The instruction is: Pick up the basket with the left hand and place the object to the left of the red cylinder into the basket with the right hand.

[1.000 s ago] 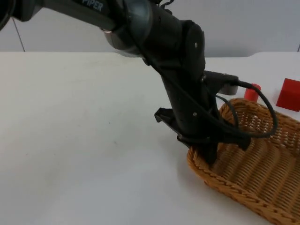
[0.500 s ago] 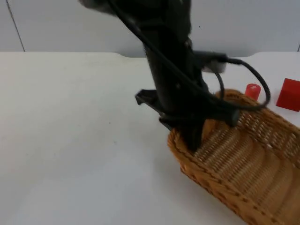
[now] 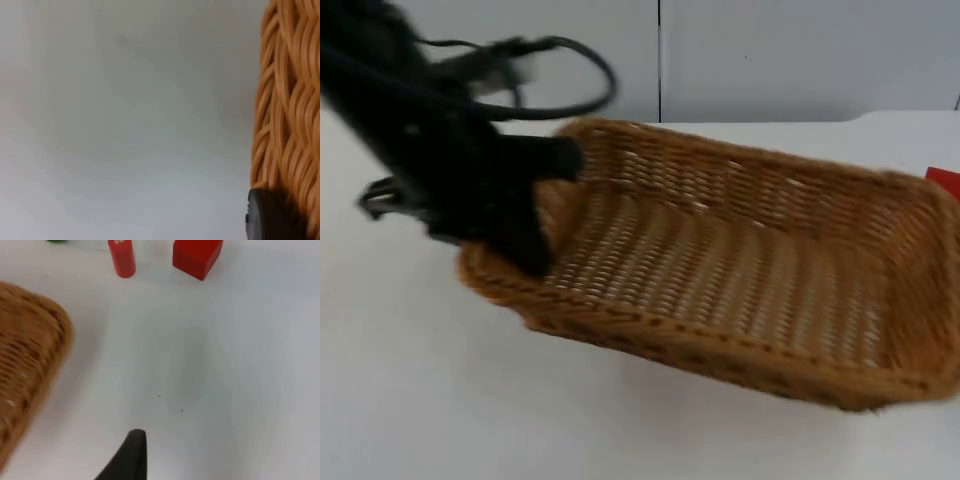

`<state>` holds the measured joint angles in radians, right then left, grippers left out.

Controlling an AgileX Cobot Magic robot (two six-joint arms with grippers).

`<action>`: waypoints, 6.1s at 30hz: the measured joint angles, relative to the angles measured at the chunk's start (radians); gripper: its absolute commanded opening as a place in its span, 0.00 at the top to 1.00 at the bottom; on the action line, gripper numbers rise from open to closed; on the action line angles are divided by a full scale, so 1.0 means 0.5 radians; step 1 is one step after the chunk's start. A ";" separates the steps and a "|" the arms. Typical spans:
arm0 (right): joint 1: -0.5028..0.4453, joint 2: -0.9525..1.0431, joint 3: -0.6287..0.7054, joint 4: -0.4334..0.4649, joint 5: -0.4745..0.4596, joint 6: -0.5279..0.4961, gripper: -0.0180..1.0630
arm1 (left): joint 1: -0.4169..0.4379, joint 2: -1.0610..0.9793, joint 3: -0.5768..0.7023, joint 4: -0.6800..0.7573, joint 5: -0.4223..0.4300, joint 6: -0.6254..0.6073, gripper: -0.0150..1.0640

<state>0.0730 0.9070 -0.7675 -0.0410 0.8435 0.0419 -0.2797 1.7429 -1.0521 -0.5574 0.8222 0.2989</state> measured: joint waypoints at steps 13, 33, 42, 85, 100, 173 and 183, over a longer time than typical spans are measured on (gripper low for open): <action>0.004 0.000 0.000 0.000 0.000 0.000 0.01 | 0.693 -0.449 0.480 -0.082 0.041 0.255 0.99; 0.041 0.321 -0.200 0.348 -0.059 -0.258 0.01 | 1.046 -0.548 0.551 -0.249 0.166 0.549 0.99; 0.333 1.114 -0.753 0.338 -0.176 -0.358 0.01 | 1.046 -0.548 0.551 -0.249 0.178 0.549 0.99; 0.608 3.316 -2.632 0.109 -0.330 -0.450 0.38 | 1.046 -0.548 0.552 -0.249 0.234 0.545 0.99; 0.608 2.875 -2.637 0.082 0.121 -0.450 0.99 | 1.046 -0.548 0.552 -0.249 0.203 0.545 0.99; 1.567 1.834 -1.445 0.082 -0.219 -0.368 0.27 | 1.046 -0.548 0.552 -0.245 0.227 0.545 0.99; 1.567 1.208 -1.405 -0.248 -0.153 -0.040 0.27 | 1.046 -0.548 0.552 -0.241 0.231 0.545 0.99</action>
<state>0.8566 1.5109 -1.4699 -0.1651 0.7669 0.0219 0.2435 1.4687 -0.7760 -0.6777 0.9375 0.5713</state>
